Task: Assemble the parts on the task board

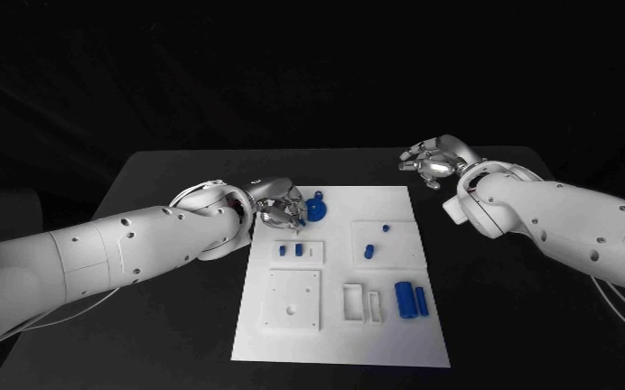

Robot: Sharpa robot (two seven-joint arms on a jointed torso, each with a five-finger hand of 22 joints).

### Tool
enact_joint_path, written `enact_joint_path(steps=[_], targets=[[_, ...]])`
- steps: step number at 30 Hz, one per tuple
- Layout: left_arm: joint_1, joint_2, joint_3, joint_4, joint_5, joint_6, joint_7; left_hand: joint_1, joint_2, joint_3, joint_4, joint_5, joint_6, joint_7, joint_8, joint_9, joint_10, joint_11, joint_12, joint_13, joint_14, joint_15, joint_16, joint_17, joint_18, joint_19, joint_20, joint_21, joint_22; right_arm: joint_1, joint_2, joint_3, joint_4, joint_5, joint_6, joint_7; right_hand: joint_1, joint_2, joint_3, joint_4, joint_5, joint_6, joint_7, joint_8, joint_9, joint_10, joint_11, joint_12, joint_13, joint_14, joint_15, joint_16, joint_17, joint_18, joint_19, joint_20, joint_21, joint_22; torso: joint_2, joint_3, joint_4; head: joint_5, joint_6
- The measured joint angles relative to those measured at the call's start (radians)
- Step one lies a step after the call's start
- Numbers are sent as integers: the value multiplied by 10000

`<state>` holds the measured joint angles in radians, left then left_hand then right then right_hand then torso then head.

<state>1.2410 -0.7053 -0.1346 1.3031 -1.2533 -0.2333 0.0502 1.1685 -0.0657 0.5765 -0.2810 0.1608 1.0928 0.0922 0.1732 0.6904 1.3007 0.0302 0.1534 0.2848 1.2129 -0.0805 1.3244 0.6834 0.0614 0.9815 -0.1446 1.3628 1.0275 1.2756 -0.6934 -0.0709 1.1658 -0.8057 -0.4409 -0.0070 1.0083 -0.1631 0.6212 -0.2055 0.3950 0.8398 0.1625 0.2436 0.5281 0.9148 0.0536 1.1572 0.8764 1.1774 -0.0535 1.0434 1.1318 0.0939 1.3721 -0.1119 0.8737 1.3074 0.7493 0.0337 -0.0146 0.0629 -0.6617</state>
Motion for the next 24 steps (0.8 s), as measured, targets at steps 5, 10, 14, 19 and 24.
enact_joint_path(steps=[5,10,14,19,24], targets=[[-13,-159,-2,-3,64,69,-5,0,-2,-13,-13,26,11,11,40,1,0,0,0,-1,1,2,0,-9,-1,1,3,0,0,0,0,0,1,-1,0,0,0,0,0,0,0,4,-5,0,0,0,0,0,0,0,0,0,-9,0,-1,1,0,0,1,-4,-2,7,-2],[-13,-260,-3,-30,98,155,-18,-4,1,-14,-13,27,11,12,40,3,32,33,-26,-5,12,13,0,-9,0,15,18,0,0,0,-6,0,-1,-2,0,-1,0,0,0,0,0,13,-17,0,0,0,0,0,1,0,0,0,-10,-1,-1,1,0,-1,1,-3,-2,1,-8],[-13,-293,-4,-69,118,215,-34,-18,13,-14,-14,26,11,14,40,6,32,32,-26,-1,12,14,0,-9,0,15,19,0,0,0,-8,0,-4,-2,0,-1,0,0,0,0,0,-6,-2,0,0,0,0,0,1,0,0,0,-9,0,-1,2,0,-1,1,-3,-5,-1,-21],[-13,-293,-5,-146,129,288,-54,-35,29,-16,-15,26,11,15,39,7,32,33,-27,3,12,14,0,-18,0,15,21,0,0,0,-11,0,-8,-3,0,-1,0,0,0,0,0,-19,9,0,0,0,0,0,-3,0,0,0,-9,1,-2,3,0,0,0,3,-8,-3,-28],[-25,-252,-7,-166,134,367,-68,-49,15,-28,-26,24,7,19,37,7,32,33,-27,3,12,15,0,-18,0,15,22,0,0,-1,-12,0,-8,-3,0,-1,0,0,0,0,0,-19,8,0,0,0,0,0,-7,0,0,0,-9,1,-4,5,0,8,-1,10,-8,3,-36]])
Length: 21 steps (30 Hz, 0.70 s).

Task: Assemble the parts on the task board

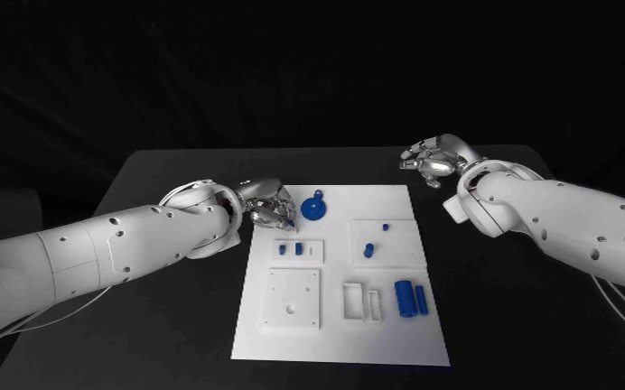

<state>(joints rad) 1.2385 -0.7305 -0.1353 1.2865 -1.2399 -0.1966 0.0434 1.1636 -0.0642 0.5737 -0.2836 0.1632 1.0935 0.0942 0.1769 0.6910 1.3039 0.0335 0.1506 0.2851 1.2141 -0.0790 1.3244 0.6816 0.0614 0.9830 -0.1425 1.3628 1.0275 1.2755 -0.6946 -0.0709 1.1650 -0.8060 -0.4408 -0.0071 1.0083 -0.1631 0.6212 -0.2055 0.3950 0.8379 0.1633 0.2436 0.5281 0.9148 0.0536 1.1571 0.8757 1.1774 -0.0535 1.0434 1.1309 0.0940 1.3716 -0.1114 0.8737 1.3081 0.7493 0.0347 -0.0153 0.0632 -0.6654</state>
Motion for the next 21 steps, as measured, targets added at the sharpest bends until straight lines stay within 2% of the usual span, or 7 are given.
enact_joint_path(steps=[21], targets=[[-73,241,-34,-198,-19,154,-69,8,0,-9,-8,-20,-5,6,12,-16,34,-36,-31,-7,23,-21,0,-8,1,14,20,0,-1,0,1,0,10,0,-1,0,0,0,0,0,0,9,-17,0,0,0,0,0,2,0,0,0,-10,0,-13,13,0,-2,-1,6,-3,16,-30]])
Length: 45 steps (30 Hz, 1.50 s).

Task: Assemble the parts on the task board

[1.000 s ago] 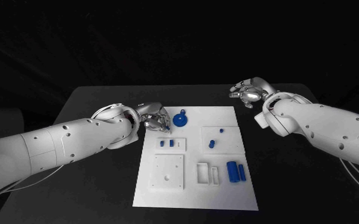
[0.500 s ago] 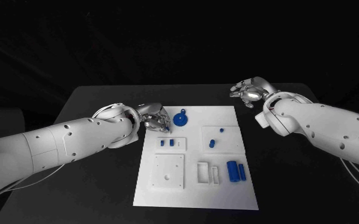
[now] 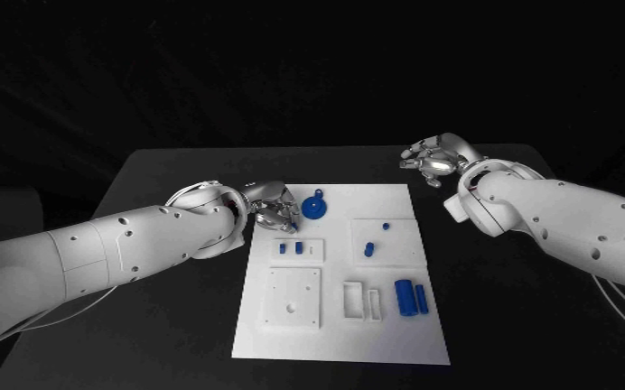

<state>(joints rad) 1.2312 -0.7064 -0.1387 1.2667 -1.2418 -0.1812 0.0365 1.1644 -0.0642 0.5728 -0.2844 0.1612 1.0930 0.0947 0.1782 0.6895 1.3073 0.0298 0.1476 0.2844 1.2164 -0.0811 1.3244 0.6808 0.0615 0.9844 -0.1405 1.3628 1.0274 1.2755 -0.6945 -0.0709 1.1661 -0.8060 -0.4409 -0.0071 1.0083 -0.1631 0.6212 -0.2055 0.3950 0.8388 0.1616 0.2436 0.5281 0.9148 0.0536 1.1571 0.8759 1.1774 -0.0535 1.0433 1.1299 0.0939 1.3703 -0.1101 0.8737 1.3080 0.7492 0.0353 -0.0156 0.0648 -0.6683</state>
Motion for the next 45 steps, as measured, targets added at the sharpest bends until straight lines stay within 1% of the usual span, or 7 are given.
enact_joint_path(steps=[11,16,22,24,32,39,45], targets=[[-9,83,-19,-119,-155,96,-74,14,11,26,21,10,-17,17,-9,1,-1,-2,-16,1,14,-12,0,-17,1,-10,13,0,0,0,-8,0,-1,0,0,0,0,0,0,0,0,0,-27,0,0,0,0,0,-8,0,0,0,0,0,-1,1,-37,-1,2,-3,0,-15,-11],[3,108,-36,-125,-280,133,-85,31,2,51,-4,11,-17,17,-10,11,-1,-2,-16,13,29,3,0,-23,-1,17,-25,0,0,0,-8,0,-2,0,0,0,0,0,0,0,0,-26,-3,0,0,0,0,0,-8,0,0,0,0,0,-1,1,-37,-2,2,-4,-1,-17,-20],[5,125,-41,-113,-369,128,-85,43,9,50,-4,11,-18,18,-13,18,-2,-3,-16,21,29,4,0,-22,-1,-1,-44,0,0,0,-15,0,-5,-2,0,0,0,0,0,0,0,-28,-2,0,0,0,0,0,-7,0,0,0,0,0,-2,2,-37,-3,2,-6,-1,-34,-35],[-10,147,-74,-98,-390,127,-82,60,4,50,-4,3,-19,19,-33,9,-3,-4,-28,-8,29,4,0,-22,-2,-1,-44,-1,0,0,-15,0,-5,-2,0,0,0,0,0,0,0,-28,-2,0,0,0,0,0,-7,0,0,0,0,0,-2,2,-37,-3,3,-6,-1,-35,-36],[-14,156,-84,-25,-615,75,-79,67,10,49,-5,7,8,-8,11,-19,2,1,-16,14,29,5,0,-33,-5,-1,-43,0,0,0,-12,0,-9,-2,0,0,0,0,0,0,0,-25,-6,0,0,0,0,0,-16,0,0,0,-8,0,-2,2,-37,-3,4,-7,4,-42,-44],[-17,181,-103,66,-1075,-52,-75,80,-3,47,-5,292,23,-23,58,-44,114,-31,-16,19,30,7,44,-47,-23,-1,-42,39,-1,-5,-6,0,-13,-2,0,0,0,0,0,0,0,-18,-14,0,0,0,0,0,-15,0,0,0,-8,-1,-2,2,-37,-4,3,-6,4,-52,-44],[-9,202,-98,77,-1427,-74,-94,91,-17,46,-6,314,58,-57,69,-49,169,-18,-17,34,30,8,70,-56,-25,-1,-41,39,0,-7,-13,0,-15,-2,0,0,0,0,0,0,0,-16,-16,0,0,0,0,0,-14,0,0,0,-8,0,-3,3,-37,-4,3,-4,1,-53,-34]])
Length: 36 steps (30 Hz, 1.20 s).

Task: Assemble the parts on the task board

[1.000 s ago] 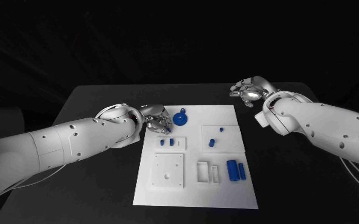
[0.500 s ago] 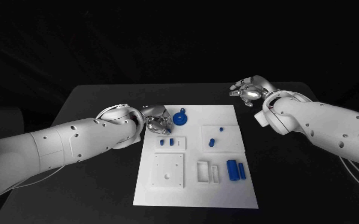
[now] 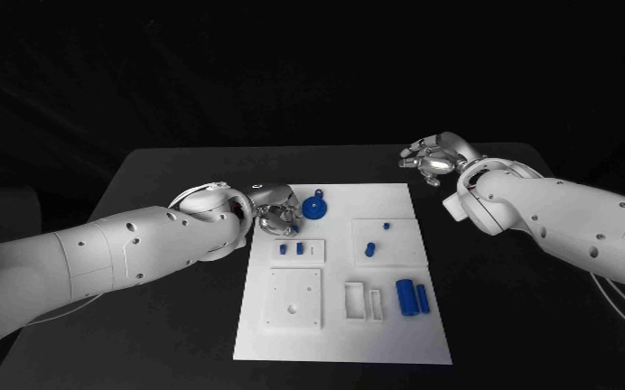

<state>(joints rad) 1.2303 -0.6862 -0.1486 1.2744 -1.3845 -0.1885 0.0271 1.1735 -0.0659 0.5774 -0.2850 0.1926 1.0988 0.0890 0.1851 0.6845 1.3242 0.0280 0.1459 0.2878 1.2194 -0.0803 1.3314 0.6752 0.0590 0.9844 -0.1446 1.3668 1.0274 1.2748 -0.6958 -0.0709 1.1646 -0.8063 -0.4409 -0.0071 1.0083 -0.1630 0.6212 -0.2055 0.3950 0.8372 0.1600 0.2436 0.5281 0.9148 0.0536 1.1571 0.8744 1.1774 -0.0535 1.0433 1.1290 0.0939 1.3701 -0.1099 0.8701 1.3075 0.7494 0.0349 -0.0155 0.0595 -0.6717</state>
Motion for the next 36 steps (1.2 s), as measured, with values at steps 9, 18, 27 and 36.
enact_joint_path(steps=[9,18,27,36], targets=[[36,11,-101,51,-676,-155,30,-17,-18,17,18,0,0,1,-1,7,13,-11,-1,3,0,0,0,-14,1,0,3,0,0,-3,0,0,0,0,0,0,0,0,0,0,0,12,-13,0,3,0,0,0,-1,0,0,0,0,0,-1,1,0,-1,-1,4,3,-5,-16],[30,3,-142,65,-1048,-334,101,45,-294,27,28,0,-289,215,-130,-131,14,-13,-67,23,-7,-5,0,-65,1,-54,-20,0,0,-3,-4,0,0,0,0,0,0,0,0,0,0,7,37,0,8,0,0,0,-10,0,0,0,-7,0,42,-9,0,-1,-2,-2,2,1,-9],[-66,-53,-223,19,-1193,-331,48,75,-739,78,96,-310,-1340,203,-610,-495,-94,95,-230,9,-145,28,0,-134,22,-58,-20,0,-35,-4,-6,0,0,0,0,0,0,0,0,0,0,10,33,0,7,0,0,0,-9,-25,25,0,-9,0,42,-8,0,-1,-1,-7,1,3,-7],[-66,-108,-223,5,-1211,-374,22,103,-972,42,172,-310,-1717,143,-691,-655,-244,164,-326,11,-201,46,0,-180,26,-74,-4,-40,-59,-5,-18,0,-3,-1,-1,0,0,0,0,0,0,19,23,0,6,0,0,0,-8,-25,25,0,-9,0,41,-7,0,-2,0,-3,-2,-3,-1]])
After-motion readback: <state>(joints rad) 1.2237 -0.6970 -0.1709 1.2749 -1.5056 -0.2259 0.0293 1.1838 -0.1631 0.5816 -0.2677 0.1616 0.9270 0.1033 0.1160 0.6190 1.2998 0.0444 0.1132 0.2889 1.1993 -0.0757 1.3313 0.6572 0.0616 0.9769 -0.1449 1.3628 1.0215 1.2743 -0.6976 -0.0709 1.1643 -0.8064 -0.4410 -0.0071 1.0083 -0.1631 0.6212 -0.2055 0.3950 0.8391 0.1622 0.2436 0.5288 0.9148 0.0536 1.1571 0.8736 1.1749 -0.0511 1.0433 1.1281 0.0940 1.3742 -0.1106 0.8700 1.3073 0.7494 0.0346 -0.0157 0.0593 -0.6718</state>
